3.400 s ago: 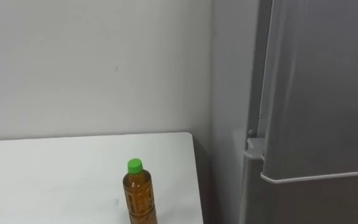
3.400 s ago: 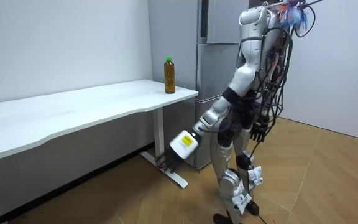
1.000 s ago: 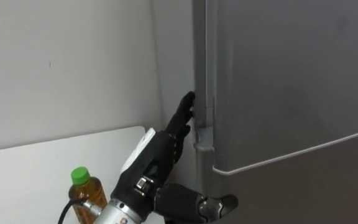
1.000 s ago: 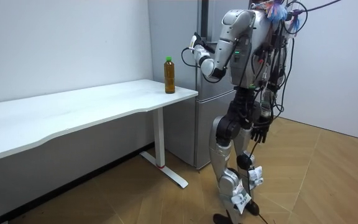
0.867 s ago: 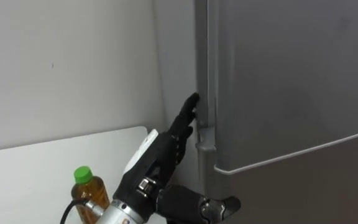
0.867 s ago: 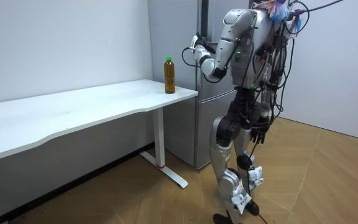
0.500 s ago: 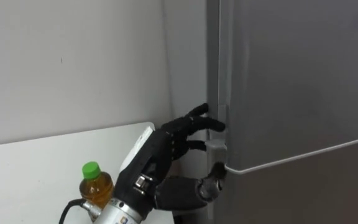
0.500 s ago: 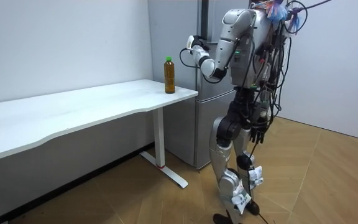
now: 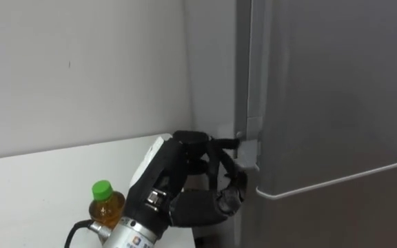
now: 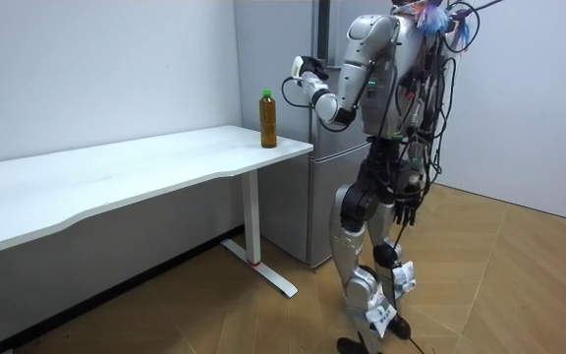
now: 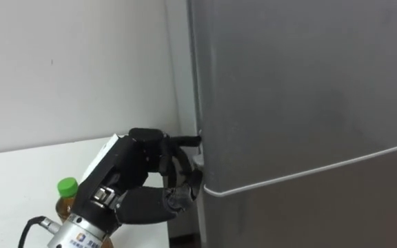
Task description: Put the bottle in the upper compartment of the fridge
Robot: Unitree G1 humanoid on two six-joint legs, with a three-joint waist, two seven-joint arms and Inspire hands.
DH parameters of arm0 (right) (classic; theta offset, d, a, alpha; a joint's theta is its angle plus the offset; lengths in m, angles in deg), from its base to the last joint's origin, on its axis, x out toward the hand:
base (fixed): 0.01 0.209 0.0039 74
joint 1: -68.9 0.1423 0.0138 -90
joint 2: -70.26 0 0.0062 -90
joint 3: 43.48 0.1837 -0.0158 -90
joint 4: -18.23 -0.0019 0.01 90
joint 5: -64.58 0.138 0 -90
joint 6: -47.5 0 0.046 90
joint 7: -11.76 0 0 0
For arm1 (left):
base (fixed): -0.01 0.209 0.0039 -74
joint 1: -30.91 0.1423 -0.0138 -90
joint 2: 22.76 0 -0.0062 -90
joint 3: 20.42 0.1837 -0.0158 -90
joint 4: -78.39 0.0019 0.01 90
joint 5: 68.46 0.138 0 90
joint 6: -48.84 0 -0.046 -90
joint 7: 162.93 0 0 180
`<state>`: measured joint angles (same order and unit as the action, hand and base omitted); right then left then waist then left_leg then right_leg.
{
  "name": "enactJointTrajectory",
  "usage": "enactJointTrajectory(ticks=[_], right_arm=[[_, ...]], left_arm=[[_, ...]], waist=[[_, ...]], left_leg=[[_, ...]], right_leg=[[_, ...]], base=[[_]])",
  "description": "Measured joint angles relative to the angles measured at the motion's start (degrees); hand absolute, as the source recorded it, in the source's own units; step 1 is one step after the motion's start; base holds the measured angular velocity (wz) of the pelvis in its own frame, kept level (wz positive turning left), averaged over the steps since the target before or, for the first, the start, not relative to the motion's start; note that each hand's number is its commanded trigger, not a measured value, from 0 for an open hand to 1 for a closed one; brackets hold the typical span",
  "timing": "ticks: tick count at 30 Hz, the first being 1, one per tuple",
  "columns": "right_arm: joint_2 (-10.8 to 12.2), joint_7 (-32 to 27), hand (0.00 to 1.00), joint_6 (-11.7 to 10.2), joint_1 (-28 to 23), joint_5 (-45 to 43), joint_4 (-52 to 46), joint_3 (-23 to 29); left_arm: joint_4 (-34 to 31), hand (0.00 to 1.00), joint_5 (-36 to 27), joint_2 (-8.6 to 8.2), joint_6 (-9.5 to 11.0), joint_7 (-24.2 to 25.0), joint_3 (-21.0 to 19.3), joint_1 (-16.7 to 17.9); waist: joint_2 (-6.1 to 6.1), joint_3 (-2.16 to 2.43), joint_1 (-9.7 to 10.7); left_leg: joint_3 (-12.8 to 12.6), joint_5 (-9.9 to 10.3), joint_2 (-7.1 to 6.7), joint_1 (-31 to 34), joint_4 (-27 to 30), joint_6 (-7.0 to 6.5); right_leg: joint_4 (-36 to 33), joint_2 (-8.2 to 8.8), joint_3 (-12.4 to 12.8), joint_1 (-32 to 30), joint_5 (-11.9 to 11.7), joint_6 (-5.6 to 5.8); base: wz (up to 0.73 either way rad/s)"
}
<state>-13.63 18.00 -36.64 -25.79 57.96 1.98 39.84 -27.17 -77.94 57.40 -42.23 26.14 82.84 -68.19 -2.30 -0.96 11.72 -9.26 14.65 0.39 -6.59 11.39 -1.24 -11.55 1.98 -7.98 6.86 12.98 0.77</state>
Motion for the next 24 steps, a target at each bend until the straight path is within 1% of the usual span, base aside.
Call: enactJointTrajectory(ticks=[1,2,3,8,10,13,17,20,22,23,24], right_arm=[[0.0,0.0,0.00,0.0,0.0,0.0,0.0,0.0],[-0.1,0.0,0.00,0.0,0.0,0.0,0.0,0.0],[-0.1,0.0,0.00,0.0,0.0,0.0,-0.1,0.0],[-0.2,0.2,0.00,0.1,0.0,0.0,-0.1,0.0],[-0.3,0.2,0.00,0.1,-0.1,0.0,-0.1,-0.1],[-0.3,0.2,0.00,0.1,0.0,-0.5,-0.1,-0.1],[-0.1,0.2,0.00,0.1,0.0,-0.5,-0.1,-0.1],[0.1,0.0,0.00,0.1,0.1,-0.4,-0.1,-1.1],[0.1,0.0,0.00,0.1,0.3,-0.5,-0.1,-1.2],[0.1,-0.1,0.00,0.1,0.2,-0.5,-0.1,-1.2],[0.1,0.0,0.00,0.1,0.1,-0.4,-0.1,-1.2]], left_arm=[[0.0,0.56,0.0,0.00,0.1,0.0,0.2,0.0],[0.0,0.14,0.0,0.00,0.2,0.0,0.2,0.0],[0.0,0.00,0.0,-0.25,0.2,0.0,0.2,0.0],[0.0,0.00,0.0,-0.82,0.3,-0.1,0.8,0.0],[0.0,0.00,0.0,-0.78,0.4,0.2,2.1,0.0],[0.0,0.00,0.0,-0.70,0.7,0.3,3.9,0.0],[0.0,0.00,0.0,0.02,1.0,0.6,5.5,0.1],[-0.1,0.00,0.1,0.44,1.1,2.0,8.0,0.8],[-0.1,0.00,0.1,0.74,1.0,3.5,10.4,0.7],[0.0,0.00,0.1,0.49,0.9,3.2,10.0,0.8],[0.0,0.00,0.1,0.80,0.6,3.2,9.5,0.7]], waist=[[0.16,-0.09,0.0],[0.17,-0.10,0.0],[0.17,-0.08,0.0],[0.29,-0.12,-0.4],[0.39,-0.11,-0.9],[0.71,-0.05,-1.0],[1.18,-0.03,-1.1],[1.33,0.03,-1.0],[1.41,0.02,-0.9],[1.40,0.02,-1.0],[1.21,0.14,-0.9]], left_leg=[[0.0,0.0,-0.02,0.0,0.0,0.00],[0.0,0.0,-0.02,0.0,-0.1,0.00],[0.0,0.0,-0.02,-0.1,-0.1,0.00],[0.0,0.0,0.01,-0.1,-0.1,0.00],[0.0,0.0,0.00,-0.1,-0.2,0.00],[0.0,0.0,-0.08,-0.2,-0.4,0.00],[0.0,0.0,-0.16,-0.3,-0.5,0.00],[0.0,0.0,-0.23,-0.1,-0.4,-0.01],[-0.5,-0.1,-0.28,0.0,-0.1,-0.15],[-0.8,-0.1,-0.27,-0.1,0.0,-0.16],[-1.1,-0.1,-0.24,0.0,0.0,-0.22]], right_leg=[[0.0,0.02,0.0,0.0,0.0,0.00],[0.0,0.02,0.0,0.0,0.0,0.00],[0.0,0.03,0.0,0.0,0.0,0.00],[0.0,0.02,0.0,0.0,0.0,0.00],[0.0,0.02,0.0,0.1,0.0,0.00],[0.0,0.07,0.2,0.1,0.0,0.00],[0.0,0.10,0.8,0.2,0.0,0.01],[0.0,0.24,0.2,0.3,-0.1,0.10],[0.0,0.37,0.1,0.3,-0.1,0.21],[0.0,0.38,0.1,0.3,-0.1,0.21],[0.2,0.38,0.1,0.2,-0.1,0.21]], base=[[0.00],[0.00],[0.00],[0.00],[0.04],[0.15],[0.07],[0.03],[-0.03],[-0.14],[-0.15]])
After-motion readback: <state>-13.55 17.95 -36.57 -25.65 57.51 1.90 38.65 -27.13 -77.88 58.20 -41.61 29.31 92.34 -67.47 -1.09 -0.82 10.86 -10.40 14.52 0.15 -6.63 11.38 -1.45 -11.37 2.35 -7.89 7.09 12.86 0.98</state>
